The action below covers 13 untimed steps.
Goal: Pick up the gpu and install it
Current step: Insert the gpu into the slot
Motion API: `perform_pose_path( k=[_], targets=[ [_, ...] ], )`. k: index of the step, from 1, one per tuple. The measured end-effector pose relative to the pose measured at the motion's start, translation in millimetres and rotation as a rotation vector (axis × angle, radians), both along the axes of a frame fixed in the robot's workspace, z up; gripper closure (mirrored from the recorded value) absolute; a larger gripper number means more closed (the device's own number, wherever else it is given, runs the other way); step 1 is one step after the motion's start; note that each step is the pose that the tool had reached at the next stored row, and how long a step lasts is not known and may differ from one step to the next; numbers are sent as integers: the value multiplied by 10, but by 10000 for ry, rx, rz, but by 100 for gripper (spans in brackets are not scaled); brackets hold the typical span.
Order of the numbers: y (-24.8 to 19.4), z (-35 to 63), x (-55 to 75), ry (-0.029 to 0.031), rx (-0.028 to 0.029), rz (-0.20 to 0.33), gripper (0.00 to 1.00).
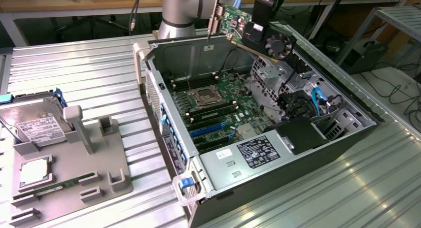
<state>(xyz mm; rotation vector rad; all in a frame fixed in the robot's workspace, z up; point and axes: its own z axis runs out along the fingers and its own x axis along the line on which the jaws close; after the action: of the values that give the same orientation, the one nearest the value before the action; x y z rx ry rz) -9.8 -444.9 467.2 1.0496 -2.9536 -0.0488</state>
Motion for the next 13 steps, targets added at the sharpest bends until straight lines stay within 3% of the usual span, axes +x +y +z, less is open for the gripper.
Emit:
perform_pose_path(
  k=[13],
  targets=[
    [0, 0, -2, 0, 0, 658, 73]
  ],
)
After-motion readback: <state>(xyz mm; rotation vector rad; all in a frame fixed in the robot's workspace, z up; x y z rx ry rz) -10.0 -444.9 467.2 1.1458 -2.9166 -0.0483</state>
